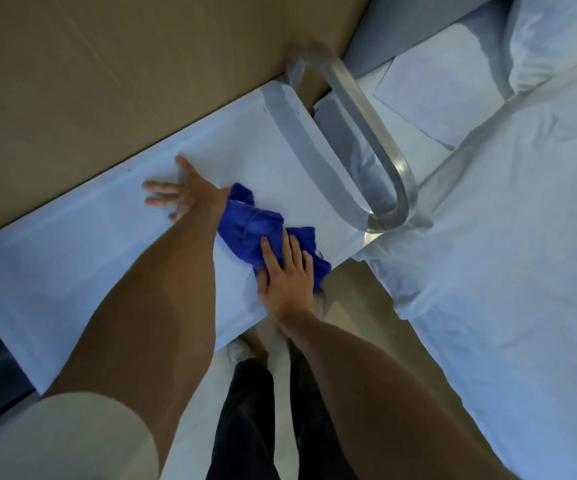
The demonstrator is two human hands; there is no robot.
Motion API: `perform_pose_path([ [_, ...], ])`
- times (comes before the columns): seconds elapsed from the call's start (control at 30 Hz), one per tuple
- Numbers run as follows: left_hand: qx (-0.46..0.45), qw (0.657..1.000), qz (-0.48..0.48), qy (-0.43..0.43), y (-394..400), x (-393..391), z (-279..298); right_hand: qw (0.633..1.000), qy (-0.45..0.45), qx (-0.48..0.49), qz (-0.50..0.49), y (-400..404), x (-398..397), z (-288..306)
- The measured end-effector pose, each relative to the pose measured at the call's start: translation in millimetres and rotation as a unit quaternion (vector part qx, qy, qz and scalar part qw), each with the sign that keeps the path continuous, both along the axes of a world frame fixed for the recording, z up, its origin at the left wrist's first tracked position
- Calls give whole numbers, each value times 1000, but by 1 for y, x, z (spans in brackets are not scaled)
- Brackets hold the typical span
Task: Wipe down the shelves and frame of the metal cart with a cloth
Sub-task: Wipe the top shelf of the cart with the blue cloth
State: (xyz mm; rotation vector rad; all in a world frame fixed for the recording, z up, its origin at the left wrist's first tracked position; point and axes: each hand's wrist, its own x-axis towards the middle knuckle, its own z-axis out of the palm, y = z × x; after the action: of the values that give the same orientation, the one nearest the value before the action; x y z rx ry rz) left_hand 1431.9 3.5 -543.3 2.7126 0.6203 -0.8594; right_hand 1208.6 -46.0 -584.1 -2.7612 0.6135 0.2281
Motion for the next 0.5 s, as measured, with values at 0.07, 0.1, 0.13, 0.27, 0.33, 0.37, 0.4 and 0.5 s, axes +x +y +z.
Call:
perform_pose_path([
  [0.07, -26, 999, -18, 7, -1, -1, 2, 998, 5, 0, -57, -19, 17, 1],
  [0.1, -26, 999, -21, 13, -2, 0, 4, 993, -2, -2, -115, -30, 30, 1],
  [0.13, -18, 1000, -16, 17, -3, 0, 4, 984, -8, 2, -179, -43, 45, 1],
  [0.27, 5, 999, -18, 32, -7, 3, 6, 949, 20, 27, -313, -102, 97, 6],
  [0.33, 1, 999, -10, 41, -11, 9, 5, 949, 32, 19, -313, -123, 109, 5],
  [0.37, 0, 999, -6, 44, -11, 11, 3, 953, 27, 18, -303, -129, 110, 5],
  [0.4, -2, 999, -4, 45, -11, 12, 1, 956, 17, 13, -293, -130, 104, 4],
  [0.5, -7, 999, 2, 42, -13, 10, -3, 935, -23, -33, -353, -108, 52, 3],
])
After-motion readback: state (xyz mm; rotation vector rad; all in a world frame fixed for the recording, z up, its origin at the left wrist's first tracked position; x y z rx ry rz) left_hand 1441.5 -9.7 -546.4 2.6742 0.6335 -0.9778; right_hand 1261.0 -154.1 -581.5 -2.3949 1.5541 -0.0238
